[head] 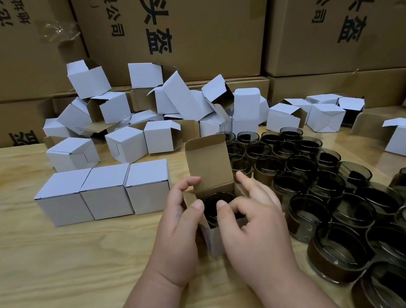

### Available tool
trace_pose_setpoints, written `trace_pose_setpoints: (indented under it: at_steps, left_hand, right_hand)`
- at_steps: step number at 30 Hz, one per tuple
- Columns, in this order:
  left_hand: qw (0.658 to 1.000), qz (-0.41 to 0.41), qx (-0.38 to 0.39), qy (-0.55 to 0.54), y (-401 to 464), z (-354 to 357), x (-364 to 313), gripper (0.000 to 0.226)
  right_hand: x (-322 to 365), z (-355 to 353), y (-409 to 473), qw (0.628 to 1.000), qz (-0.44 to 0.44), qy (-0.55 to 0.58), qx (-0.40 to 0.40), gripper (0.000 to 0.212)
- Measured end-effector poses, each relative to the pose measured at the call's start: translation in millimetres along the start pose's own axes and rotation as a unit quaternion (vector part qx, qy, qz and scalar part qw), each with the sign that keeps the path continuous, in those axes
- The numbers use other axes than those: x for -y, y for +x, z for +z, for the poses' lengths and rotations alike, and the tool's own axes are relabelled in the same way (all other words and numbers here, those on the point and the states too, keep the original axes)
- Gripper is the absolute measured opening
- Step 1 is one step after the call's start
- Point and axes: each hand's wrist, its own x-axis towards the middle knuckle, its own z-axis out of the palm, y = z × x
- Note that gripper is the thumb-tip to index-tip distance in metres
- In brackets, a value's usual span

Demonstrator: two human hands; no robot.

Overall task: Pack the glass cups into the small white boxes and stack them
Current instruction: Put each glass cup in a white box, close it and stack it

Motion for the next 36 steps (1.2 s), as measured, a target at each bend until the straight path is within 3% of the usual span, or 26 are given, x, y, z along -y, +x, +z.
trace_pose_setpoints:
  at_steps: [3, 8, 14, 19, 25, 29, 36]
  left_hand:
    - [0.999, -0.019, -0.005, -0.031, 0.7, 0.5, 0.8, 0.046]
    - [0.999, -0.031, -0.026, -0.020, 1.8, -0.3, 3.0, 0.042]
    - [0.999, -0.030, -0.017, -0.009, 2.4, -0.7, 4.8, 0.044]
    - [1.000, -0.021, -0.017, -0.011, 3.0, 0.1, 4.4, 0.042]
    - [0.999, -0.027, -0.014, 0.015, 3.2, 0.5, 5.8, 0.047]
    - [0.999, -0.035, -0.018, 0.025, 4.0, 0.4, 8.2, 0.047]
    - [0.998, -0.040, -0.020, 0.045, 3.2, 0.3, 10.0, 0.047]
  right_hand:
    - [-1.2, 0.0, -0.7, 0.999, -0.004, 0.015, -0.034, 0.023]
    - [-3.6, 0.3, -0.6, 0.995, 0.023, 0.072, -0.067, 0.045]
    - [-2.2, 1.0, -2.3, 0.983, 0.031, 0.154, -0.091, 0.055]
    - [5.2, -0.7, -3.4, 0.980, 0.026, 0.181, -0.077, 0.056]
    - [7.6, -2.2, -3.8, 0.977, 0.030, 0.193, -0.084, 0.033]
    - [9.8, -4.7, -1.5, 0.979, 0.040, 0.176, -0.094, 0.029]
    - [4.6, -1.2, 3.1, 0.974, 0.093, 0.188, -0.087, 0.047]
